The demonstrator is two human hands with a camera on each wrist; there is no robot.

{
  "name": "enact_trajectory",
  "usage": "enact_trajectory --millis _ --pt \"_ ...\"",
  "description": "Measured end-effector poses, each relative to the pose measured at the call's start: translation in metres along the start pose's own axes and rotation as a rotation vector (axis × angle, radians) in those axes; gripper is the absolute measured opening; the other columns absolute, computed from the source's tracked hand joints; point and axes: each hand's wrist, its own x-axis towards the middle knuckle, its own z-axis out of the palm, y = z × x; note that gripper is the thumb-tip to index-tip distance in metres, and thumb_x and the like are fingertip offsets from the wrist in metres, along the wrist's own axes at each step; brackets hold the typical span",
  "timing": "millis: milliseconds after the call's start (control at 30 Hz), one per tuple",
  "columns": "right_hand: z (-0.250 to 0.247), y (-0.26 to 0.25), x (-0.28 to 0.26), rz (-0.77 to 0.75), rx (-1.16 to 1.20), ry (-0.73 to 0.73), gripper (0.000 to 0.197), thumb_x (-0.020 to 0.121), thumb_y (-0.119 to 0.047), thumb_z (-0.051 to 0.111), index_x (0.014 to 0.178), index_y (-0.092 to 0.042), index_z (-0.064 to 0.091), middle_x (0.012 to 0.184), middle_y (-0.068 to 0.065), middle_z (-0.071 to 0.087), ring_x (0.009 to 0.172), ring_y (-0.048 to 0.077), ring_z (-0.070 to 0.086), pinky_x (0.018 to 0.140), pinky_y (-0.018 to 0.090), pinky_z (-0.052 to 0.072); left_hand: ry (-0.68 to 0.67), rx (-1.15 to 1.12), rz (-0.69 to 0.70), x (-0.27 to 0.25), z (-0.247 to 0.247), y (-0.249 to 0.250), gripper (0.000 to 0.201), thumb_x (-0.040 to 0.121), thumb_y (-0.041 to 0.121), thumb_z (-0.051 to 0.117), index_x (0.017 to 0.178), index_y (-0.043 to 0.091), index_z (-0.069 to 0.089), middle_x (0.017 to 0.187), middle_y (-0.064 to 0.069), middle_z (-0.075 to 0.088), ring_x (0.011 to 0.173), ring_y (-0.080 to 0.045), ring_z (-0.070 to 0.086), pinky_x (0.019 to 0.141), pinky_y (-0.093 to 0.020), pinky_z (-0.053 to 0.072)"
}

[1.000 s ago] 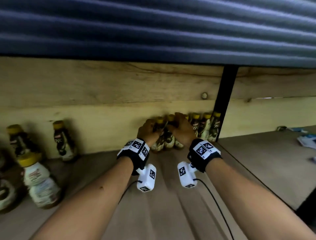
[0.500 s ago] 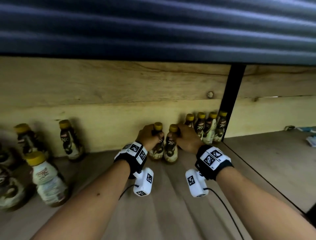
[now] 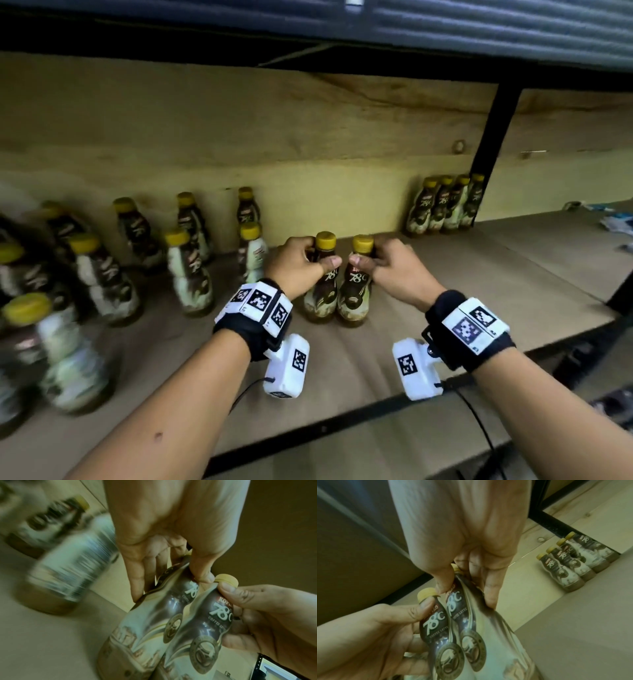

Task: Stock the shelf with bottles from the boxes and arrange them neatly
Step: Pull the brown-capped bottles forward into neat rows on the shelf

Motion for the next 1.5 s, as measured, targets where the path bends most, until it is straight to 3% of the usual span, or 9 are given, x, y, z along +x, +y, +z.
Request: enact_trajectory --millis 167,300,433,567,767,967,1167,1367,1500 --pt "0.033 -0.045 -0.031 -0.055 0.006 -0.037 0.055 0.068 -0.073 0.053 0.098 -0.028 0.065 0.091 -0.004 0.074 0.092 0.017 0.068 0.085 0.044 0.057 0.065 -0.021 -0.014 -0.055 -0.046 -0.018 0.028 0.075 0.039 0.077 0.097 0.023 0.071 0.098 0.006 0.073 0.095 -0.011 0.067 0.093 -0.035 0.052" --pt "0.059 -0.074 -0.036 -0.133 -0.011 -0.118 0.047 0.073 -0.068 0.054 0.101 -0.031 0.060 0.095 -0.008 0.072 0.096 0.017 0.067 0.087 0.044 0.056 0.156 -0.038 -0.067 -0.088 -0.078 -0.035 0.045 0.067 0.054 0.072 0.102 0.027 0.071 0.100 0.012 0.073 0.099 -0.007 0.066 0.095 -0.035 0.051" --pt "0.079 -0.097 -0.038 -0.214 -0.041 -0.150 0.043 0.079 -0.062 0.056 0.107 -0.029 0.059 0.099 -0.006 0.073 0.099 0.023 0.066 0.088 0.041 0.054 0.251 0.008 -0.146 -0.107 -0.097 -0.044 0.033 0.072 0.047 0.071 0.101 0.031 0.069 0.104 0.010 0.071 0.106 -0.014 0.064 0.099 -0.038 0.048" --pt "0.092 -0.111 -0.040 -0.236 -0.064 -0.181 0.037 0.085 -0.057 0.056 0.106 -0.027 0.058 0.103 -0.001 0.071 0.101 0.028 0.063 0.091 0.041 0.052 0.303 0.056 -0.198 -0.119 -0.109 -0.048 0.047 0.063 0.058 0.058 0.101 0.032 0.067 0.102 0.009 0.072 0.105 -0.018 0.064 0.098 -0.041 0.049" --pt "0.093 -0.116 -0.042 -0.216 -0.115 -0.199 0.026 0.091 -0.050 0.055 0.099 -0.025 0.055 0.105 0.010 0.064 0.103 0.035 0.057 0.087 0.038 0.047 0.266 0.153 -0.247 -0.126 -0.118 -0.038 0.025 0.084 0.033 0.060 0.108 0.027 0.061 0.111 -0.002 0.067 0.109 -0.025 0.059 0.099 -0.040 0.045" --pt "0.098 -0.123 -0.041 -0.183 -0.148 -0.188 0.029 0.091 -0.050 0.056 0.097 -0.021 0.055 0.103 0.010 0.063 0.098 0.034 0.058 0.088 0.040 0.050 0.272 0.104 -0.261 -0.133 -0.129 -0.045 0.043 0.071 0.043 0.055 0.113 0.034 0.059 0.113 0.002 0.067 0.112 -0.023 0.059 0.102 -0.043 0.045" --pt "0.097 -0.125 -0.047 -0.172 -0.134 -0.165 0.027 0.092 -0.047 0.057 0.100 -0.021 0.058 0.100 0.008 0.065 0.098 0.033 0.058 0.089 0.041 0.049 0.280 0.156 -0.262 -0.138 -0.139 -0.053 0.031 0.087 0.031 0.060 0.118 0.031 0.058 0.116 0.001 0.066 0.113 -0.024 0.058 0.102 -0.043 0.044" --pt "0.097 -0.122 -0.045 -0.171 -0.092 -0.169 0.024 0.090 -0.047 0.058 0.099 -0.025 0.058 0.100 0.006 0.066 0.099 0.031 0.059 0.091 0.043 0.051 0.257 0.141 -0.252 -0.137 -0.142 -0.054 0.047 0.072 0.048 0.055 0.116 0.032 0.059 0.115 0.004 0.066 0.113 -0.023 0.058 0.102 -0.045 0.045" --pt "0.098 -0.119 -0.044 -0.158 -0.032 -0.180 0.025 0.088 -0.048 0.059 0.101 -0.027 0.060 0.102 0.003 0.067 0.098 0.028 0.062 0.090 0.045 0.053 0.239 0.125 -0.232 -0.140 -0.145 -0.054 0.041 0.074 0.044 0.055 0.113 0.032 0.059 0.117 0.003 0.065 0.114 -0.022 0.057 0.103 -0.044 0.043"
